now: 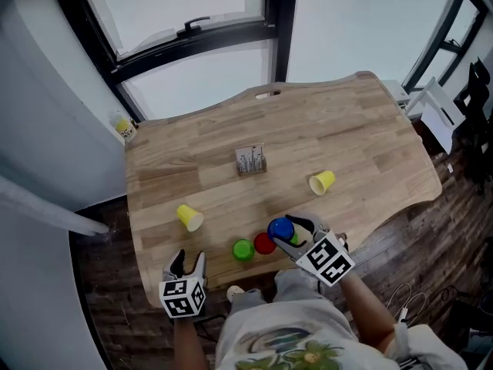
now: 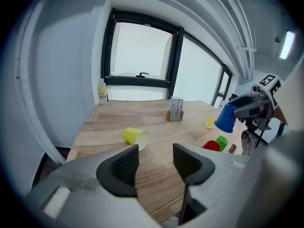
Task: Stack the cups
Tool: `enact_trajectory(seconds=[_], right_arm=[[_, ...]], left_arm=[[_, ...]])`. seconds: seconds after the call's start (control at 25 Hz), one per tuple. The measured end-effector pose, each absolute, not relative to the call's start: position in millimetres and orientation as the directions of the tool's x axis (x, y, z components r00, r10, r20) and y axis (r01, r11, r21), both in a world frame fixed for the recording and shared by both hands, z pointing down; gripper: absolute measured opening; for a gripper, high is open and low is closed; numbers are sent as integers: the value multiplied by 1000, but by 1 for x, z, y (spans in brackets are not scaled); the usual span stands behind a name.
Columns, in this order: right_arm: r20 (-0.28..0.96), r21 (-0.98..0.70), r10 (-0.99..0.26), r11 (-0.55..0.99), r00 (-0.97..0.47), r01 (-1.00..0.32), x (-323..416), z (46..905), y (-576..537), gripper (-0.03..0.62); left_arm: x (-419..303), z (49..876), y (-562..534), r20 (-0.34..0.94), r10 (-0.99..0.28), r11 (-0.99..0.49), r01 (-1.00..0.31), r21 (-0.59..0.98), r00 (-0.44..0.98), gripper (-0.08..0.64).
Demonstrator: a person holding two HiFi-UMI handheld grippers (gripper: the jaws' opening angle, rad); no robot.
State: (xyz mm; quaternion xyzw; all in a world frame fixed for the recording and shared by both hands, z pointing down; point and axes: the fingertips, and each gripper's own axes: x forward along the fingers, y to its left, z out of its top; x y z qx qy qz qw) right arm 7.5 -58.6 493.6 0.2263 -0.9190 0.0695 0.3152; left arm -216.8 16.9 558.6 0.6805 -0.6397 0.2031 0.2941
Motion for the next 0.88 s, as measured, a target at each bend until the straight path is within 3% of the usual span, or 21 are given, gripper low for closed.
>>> enact_trajectory(seconds=[0.88], right_arm=[[687, -30, -232, 938, -688, -345, -62, 533, -18, 235]], left_arm=[[-264, 568, 24, 661, -743, -7, -988, 151, 107, 239]])
